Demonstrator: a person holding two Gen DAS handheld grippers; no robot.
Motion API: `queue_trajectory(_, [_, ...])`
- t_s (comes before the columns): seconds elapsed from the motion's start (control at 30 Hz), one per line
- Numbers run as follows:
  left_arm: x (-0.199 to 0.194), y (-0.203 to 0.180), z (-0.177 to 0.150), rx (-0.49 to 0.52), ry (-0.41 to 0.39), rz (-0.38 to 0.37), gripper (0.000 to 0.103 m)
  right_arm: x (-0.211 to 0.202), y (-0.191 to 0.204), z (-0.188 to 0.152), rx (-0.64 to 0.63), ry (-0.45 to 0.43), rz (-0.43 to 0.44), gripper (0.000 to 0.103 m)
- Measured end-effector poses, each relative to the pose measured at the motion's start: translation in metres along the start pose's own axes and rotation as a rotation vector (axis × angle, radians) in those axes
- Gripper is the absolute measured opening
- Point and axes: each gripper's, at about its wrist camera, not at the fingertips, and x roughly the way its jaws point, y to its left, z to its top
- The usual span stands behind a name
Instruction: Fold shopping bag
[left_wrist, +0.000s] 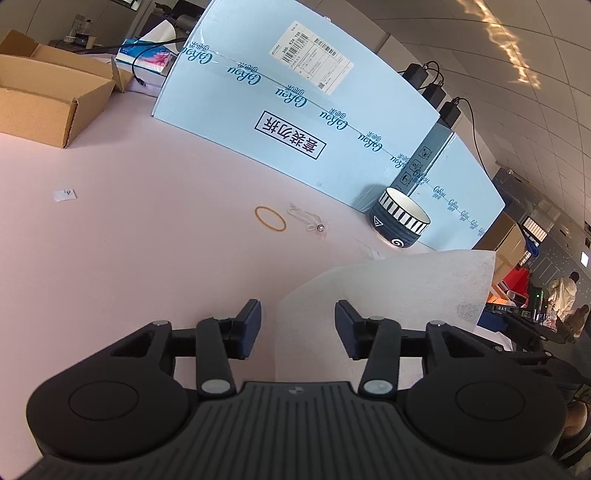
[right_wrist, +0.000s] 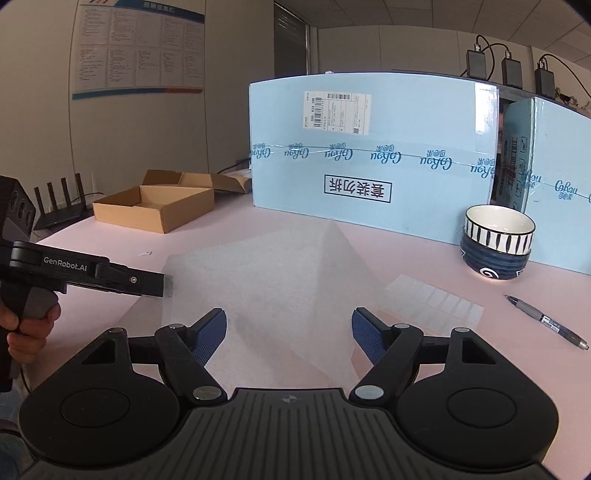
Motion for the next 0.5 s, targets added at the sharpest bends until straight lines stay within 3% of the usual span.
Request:
queue_trajectory(0.03, [0.001,-0.004,0.002,0.019,-0.007,0.003,0.06,0.005,0.001,0.004,0.002,-0.01,-0.006,0.037])
queue_trajectory(0.07, [0.003,-0.009,0.004,0.044,-0.016,0.011,0.063,0.01,0.002,0.008,0.005,-0.02,-0.013,0.007])
queue_trajectory(0.1, [0.004,-0.015,0.007,0.072,-0.024,0.022,0.065,0.015,0.003,0.012,0.011,-0.03,-0.014,0.002])
queue_trajectory(0.3, [0.007,-0.018,0.01,0.138,-0.032,0.044,0.072,0.016,-0.015,0.034,0.136,-0.125,0.112,0.002])
queue_trajectory(0.43, [0.016,-0.011,0.012,0.133,-0.008,0.032,0.07,0.005,-0.02,0.058,0.23,-0.208,0.283,0.002])
queue_trajectory(0.47, [0.019,-0.011,0.012,0.134,0.001,0.01,0.063,0.002,-0.02,0.063,0.24,-0.226,0.313,0.003])
queue_trajectory(0.5, [0.021,-0.012,0.013,0.129,0.013,-0.022,0.045,0.0,-0.02,0.067,0.25,-0.244,0.341,0.003])
